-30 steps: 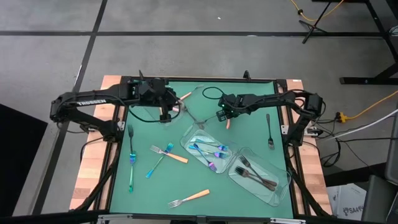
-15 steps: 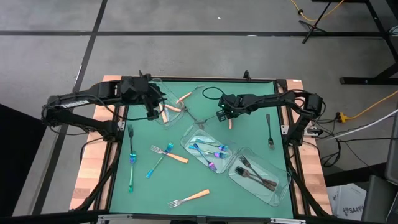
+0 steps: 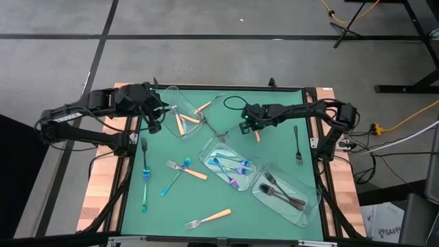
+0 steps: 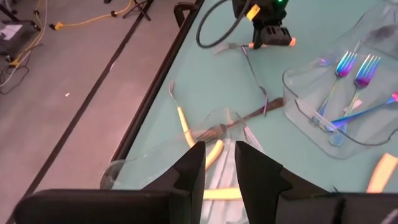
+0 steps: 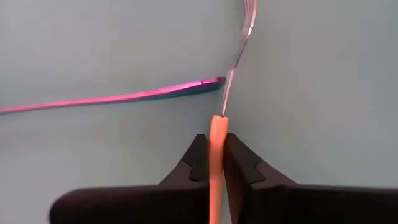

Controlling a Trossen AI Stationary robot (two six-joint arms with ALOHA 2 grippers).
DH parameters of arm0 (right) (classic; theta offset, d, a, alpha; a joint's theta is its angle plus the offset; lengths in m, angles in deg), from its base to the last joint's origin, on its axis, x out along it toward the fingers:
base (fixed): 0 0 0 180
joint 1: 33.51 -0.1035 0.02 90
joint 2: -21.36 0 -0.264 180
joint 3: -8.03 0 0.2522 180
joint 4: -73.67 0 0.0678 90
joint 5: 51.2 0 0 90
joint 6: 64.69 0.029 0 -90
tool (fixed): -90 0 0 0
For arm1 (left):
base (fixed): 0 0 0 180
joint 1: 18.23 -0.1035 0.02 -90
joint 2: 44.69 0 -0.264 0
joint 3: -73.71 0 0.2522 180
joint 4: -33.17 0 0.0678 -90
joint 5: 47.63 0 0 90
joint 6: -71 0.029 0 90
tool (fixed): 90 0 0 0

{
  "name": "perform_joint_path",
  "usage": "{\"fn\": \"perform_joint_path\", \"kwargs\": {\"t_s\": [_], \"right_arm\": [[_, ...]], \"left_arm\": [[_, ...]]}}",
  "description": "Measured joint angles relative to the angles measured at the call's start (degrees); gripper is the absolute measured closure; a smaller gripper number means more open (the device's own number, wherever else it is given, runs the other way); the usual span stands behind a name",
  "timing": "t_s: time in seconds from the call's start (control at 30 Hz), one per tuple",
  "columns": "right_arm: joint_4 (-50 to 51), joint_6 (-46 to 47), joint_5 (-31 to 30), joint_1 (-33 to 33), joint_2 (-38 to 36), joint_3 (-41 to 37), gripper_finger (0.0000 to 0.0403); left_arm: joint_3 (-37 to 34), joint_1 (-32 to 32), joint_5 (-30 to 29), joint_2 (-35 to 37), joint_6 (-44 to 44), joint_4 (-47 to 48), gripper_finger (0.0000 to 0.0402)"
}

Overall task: Sort silverware by color (type)
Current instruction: Put the yellow fork into the top transparent bin

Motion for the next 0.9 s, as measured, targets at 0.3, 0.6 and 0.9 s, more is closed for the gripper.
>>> {"fn": "perform_joint_path", "kwargs": {"t_s": [0.3, 0.6, 0.9], "right_arm": [[1.35, -2.54, -0.52, -0.02, -7.75, -0.20, 0.0397], [-0.44, -12.46, -0.99, 0.00, -10.75, 10.58, 0.0398], [-14.39, -26.25, -0.68, 0.00, -7.97, 23.49, 0.0398]], "left_arm": [[-0.02, 0.00, 0.02, 1.73, -1.30, 1.06, 0.0320], [-0.02, 0.01, 0.01, 1.68, -1.30, 1.03, 0.0320], [-0.02, 0.02, 0.02, 1.66, -1.30, 1.03, 0.0320]]}}
